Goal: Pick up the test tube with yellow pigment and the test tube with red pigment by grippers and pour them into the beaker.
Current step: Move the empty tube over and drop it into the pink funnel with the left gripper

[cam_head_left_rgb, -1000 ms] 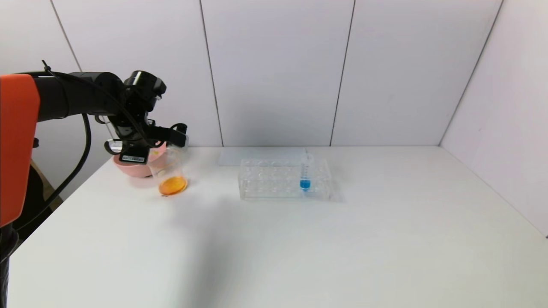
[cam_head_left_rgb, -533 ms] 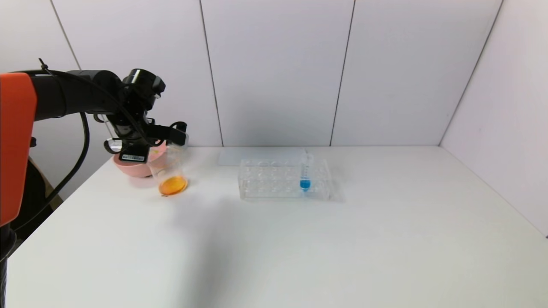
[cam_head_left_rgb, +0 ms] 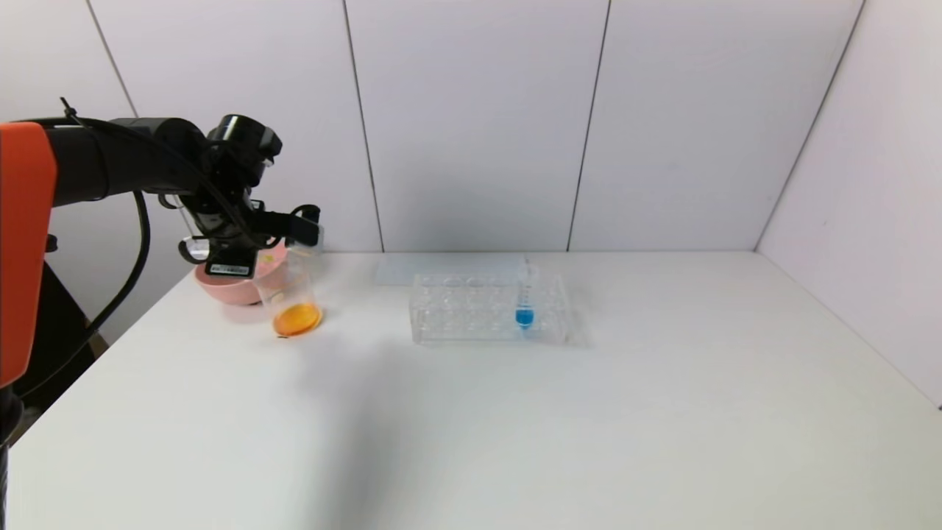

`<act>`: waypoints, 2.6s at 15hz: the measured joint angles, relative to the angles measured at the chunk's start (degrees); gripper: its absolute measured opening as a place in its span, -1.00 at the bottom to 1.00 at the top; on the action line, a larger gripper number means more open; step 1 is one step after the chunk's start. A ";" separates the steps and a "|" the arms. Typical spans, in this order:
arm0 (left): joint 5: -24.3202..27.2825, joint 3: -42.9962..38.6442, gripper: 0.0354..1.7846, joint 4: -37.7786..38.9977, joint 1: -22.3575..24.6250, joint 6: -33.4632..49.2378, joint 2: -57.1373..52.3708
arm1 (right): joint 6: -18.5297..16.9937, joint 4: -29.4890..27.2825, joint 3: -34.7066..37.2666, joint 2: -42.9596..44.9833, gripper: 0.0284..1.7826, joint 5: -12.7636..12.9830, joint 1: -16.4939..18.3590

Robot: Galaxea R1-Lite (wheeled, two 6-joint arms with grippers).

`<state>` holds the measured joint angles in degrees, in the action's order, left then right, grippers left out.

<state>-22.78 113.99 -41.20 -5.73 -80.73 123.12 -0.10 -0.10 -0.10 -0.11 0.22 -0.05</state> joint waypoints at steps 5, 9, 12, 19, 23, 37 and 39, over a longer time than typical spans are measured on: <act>4.68 -0.11 -0.50 -0.16 0.33 5.78 -0.90 | 0.00 0.00 0.00 0.00 0.91 0.02 0.02; 10.67 -0.27 -0.50 -0.22 0.88 8.24 -1.68 | 0.00 0.00 0.00 0.00 0.91 0.02 0.00; 15.52 -0.55 -0.50 -0.16 1.57 10.67 -2.40 | 0.02 0.00 0.00 0.00 0.91 0.05 -0.02; 25.42 -0.95 -0.50 -0.44 4.57 15.65 -3.64 | 0.00 0.00 0.00 0.00 0.91 0.00 0.00; 34.83 -1.07 -0.50 -0.17 7.44 19.41 -4.88 | 0.00 0.00 0.02 0.00 0.91 0.00 0.00; 46.48 -1.06 -0.50 6.86 13.93 46.58 -9.87 | 0.00 0.00 0.00 0.00 0.91 0.00 0.00; 46.31 -0.96 -0.50 9.26 14.15 52.33 -9.92 | 0.00 0.00 0.02 0.00 0.91 0.00 0.02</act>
<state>23.53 113.03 -31.94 8.42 -28.39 113.20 -0.10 -0.10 -0.07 -0.11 0.22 -0.02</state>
